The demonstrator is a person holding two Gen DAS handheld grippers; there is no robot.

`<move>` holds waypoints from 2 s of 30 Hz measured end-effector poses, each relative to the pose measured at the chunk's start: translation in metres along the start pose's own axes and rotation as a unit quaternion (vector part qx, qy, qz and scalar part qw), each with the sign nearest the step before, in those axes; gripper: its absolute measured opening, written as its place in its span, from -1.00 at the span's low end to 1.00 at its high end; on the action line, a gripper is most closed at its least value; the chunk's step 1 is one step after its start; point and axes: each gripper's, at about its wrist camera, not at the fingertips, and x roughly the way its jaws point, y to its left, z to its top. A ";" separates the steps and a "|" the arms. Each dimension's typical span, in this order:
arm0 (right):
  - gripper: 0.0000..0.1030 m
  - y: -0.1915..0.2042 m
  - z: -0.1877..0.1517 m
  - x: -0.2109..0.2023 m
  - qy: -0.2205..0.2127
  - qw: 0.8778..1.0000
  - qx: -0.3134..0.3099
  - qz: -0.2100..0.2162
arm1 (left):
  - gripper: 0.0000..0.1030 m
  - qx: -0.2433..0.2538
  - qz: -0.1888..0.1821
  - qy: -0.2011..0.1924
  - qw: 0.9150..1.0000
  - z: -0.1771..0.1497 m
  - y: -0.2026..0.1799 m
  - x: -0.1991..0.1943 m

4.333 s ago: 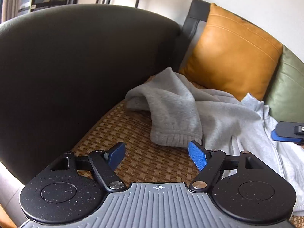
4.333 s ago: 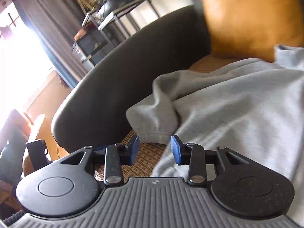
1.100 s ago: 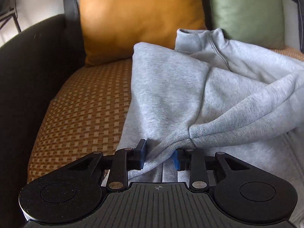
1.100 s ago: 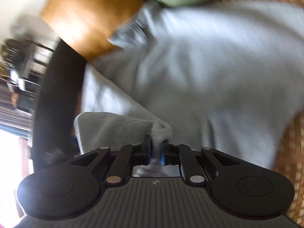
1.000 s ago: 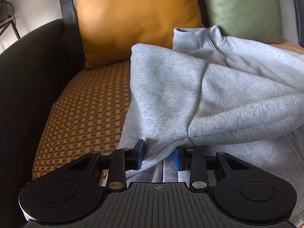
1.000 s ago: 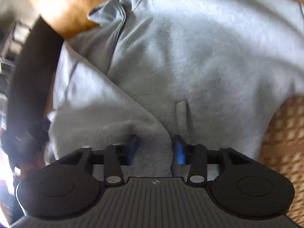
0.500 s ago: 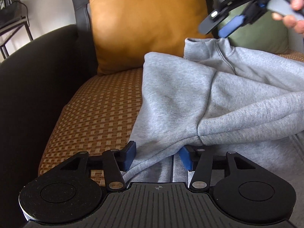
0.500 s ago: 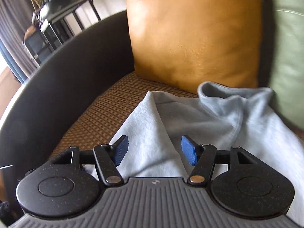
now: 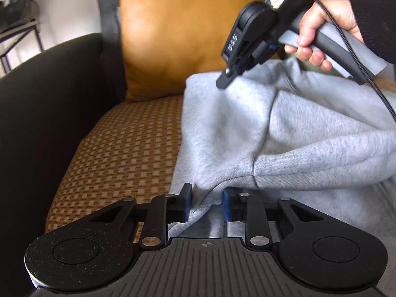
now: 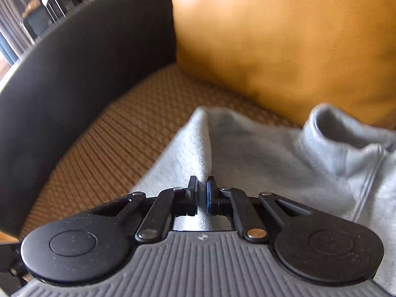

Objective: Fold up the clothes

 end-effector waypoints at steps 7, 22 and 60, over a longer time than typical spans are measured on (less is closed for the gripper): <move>-0.87 0.015 0.015 0.037 -0.044 0.996 -0.047 -0.055 | -0.29 -0.018 0.018 0.038 0.999 0.005 -0.002 0.029; 0.07 -0.045 -0.123 -0.193 -0.087 0.995 0.015 -0.039 | 0.24 -0.032 0.061 0.039 0.997 -0.003 -0.008 0.001; -0.69 -0.134 -0.159 -0.253 -0.059 0.974 0.146 -0.164 | 0.45 -0.160 0.039 0.011 0.986 0.074 0.021 0.017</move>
